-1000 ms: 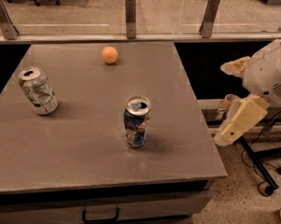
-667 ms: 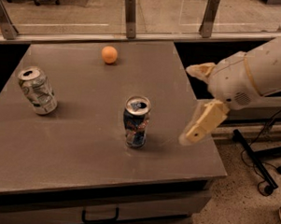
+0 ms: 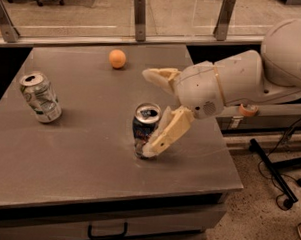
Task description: Pick redbull can
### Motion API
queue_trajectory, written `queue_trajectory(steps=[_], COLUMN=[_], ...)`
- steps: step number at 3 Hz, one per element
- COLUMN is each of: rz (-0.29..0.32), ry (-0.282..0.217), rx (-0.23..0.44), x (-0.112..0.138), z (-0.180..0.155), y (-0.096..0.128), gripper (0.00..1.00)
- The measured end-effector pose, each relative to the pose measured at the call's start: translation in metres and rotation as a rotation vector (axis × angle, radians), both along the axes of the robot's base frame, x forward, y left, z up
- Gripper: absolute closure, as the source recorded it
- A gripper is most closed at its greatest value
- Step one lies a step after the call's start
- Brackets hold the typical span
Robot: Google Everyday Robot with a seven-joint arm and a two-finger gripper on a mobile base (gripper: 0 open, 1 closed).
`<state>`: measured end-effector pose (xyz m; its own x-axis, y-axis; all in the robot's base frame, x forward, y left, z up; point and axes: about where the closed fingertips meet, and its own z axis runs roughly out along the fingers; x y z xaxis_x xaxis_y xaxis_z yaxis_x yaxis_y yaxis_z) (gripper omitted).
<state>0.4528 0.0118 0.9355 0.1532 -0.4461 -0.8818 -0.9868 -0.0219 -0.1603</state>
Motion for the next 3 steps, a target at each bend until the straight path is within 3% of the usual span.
queue_trajectory(steps=[1, 3], rz=[0.094, 0.04], ry=[0.05, 0.114], rx=[0.077, 0.14], x=[-0.014, 0.01], z=[-0.011, -0.04], y=[0.027, 0.007], gripper=[0.0, 0.0])
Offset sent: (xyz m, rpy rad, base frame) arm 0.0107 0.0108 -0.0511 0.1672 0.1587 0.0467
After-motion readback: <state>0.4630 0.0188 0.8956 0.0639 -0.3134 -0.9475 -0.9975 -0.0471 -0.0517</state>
